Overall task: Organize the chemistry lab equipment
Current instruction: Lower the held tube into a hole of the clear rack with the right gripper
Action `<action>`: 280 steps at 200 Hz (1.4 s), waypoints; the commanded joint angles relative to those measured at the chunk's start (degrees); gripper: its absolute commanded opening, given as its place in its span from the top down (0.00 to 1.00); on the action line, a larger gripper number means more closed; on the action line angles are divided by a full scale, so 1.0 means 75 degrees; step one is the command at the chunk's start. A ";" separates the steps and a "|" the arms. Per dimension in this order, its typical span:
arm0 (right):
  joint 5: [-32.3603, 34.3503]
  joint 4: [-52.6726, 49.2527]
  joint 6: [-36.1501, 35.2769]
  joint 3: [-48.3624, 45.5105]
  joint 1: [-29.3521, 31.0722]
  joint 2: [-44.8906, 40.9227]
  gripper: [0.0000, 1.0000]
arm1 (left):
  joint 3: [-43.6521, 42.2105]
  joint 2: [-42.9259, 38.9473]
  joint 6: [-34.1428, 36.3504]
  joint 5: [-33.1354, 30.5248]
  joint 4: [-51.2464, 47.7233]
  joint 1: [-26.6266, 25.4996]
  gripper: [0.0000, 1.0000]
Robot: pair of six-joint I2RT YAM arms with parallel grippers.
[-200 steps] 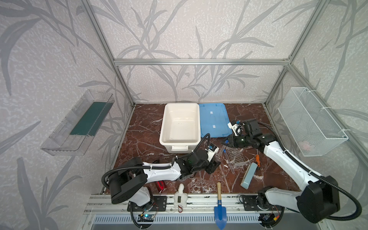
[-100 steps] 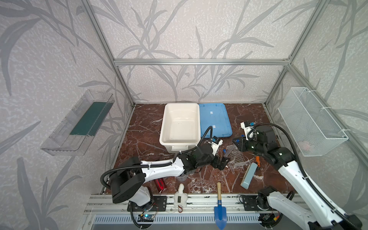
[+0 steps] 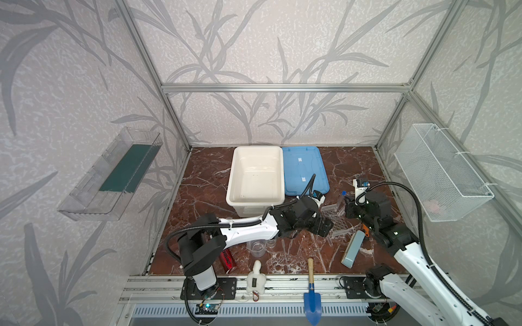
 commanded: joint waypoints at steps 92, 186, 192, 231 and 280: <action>0.0574 0.1222 -0.0098 -0.0339 0.0032 0.0627 0.84 | 0.0264 0.0088 0.0436 0.0226 -0.0368 -0.0136 0.04; 0.0616 0.0865 0.0064 -0.0604 0.0023 0.0306 0.84 | 0.0141 0.0047 0.0486 0.0159 -0.0315 -0.0137 0.05; 0.0626 0.0859 0.0072 -0.0604 0.0026 0.0279 0.84 | 0.0144 0.0049 0.0480 0.0121 -0.0340 -0.0138 0.05; 0.0566 0.0661 0.0078 -0.0491 0.0024 0.0229 0.84 | 0.0108 0.0083 0.0476 0.0044 -0.0343 -0.0138 0.06; 0.0615 0.0460 0.0065 -0.0475 0.0027 0.0128 0.84 | -0.0048 -0.0011 0.0556 0.0214 -0.0044 -0.0141 0.06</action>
